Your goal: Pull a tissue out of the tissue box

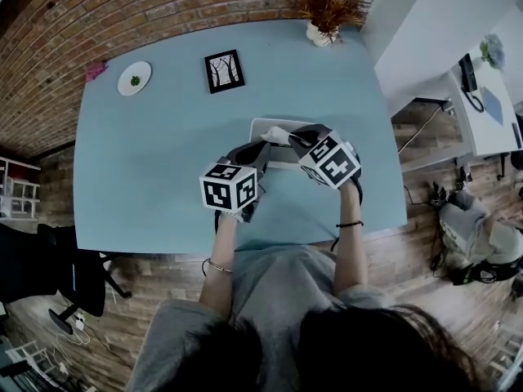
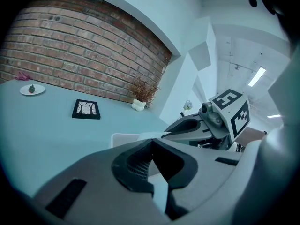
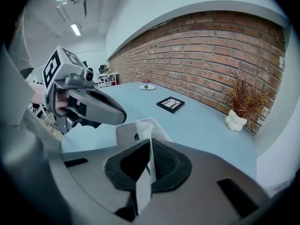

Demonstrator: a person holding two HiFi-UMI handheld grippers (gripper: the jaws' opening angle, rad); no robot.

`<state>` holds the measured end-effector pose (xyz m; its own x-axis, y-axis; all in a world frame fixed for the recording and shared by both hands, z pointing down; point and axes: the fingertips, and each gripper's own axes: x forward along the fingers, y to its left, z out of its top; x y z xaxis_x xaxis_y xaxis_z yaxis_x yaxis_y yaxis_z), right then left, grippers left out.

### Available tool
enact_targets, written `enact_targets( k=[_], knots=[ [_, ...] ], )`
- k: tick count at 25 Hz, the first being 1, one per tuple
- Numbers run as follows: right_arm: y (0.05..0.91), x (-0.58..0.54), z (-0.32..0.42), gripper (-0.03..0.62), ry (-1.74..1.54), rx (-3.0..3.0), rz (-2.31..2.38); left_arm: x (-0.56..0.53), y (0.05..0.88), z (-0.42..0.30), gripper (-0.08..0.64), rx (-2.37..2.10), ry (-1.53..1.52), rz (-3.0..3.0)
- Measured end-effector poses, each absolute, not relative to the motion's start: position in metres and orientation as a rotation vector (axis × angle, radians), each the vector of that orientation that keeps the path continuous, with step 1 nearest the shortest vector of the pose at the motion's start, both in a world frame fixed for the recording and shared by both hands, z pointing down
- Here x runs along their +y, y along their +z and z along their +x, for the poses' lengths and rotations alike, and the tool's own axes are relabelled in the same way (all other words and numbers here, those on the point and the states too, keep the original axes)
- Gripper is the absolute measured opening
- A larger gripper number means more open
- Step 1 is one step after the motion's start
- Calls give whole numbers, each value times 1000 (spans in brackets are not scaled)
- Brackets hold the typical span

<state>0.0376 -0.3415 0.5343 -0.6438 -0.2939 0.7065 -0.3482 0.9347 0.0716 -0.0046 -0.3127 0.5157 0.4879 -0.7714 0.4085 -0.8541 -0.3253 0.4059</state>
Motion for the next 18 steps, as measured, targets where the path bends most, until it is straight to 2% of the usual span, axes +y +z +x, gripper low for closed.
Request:
enact_targets(
  k=[18],
  knots=[
    [506,-321,41,2,12,-2344,548,-293,497,1,3,-1331,182,2218]
  ],
)
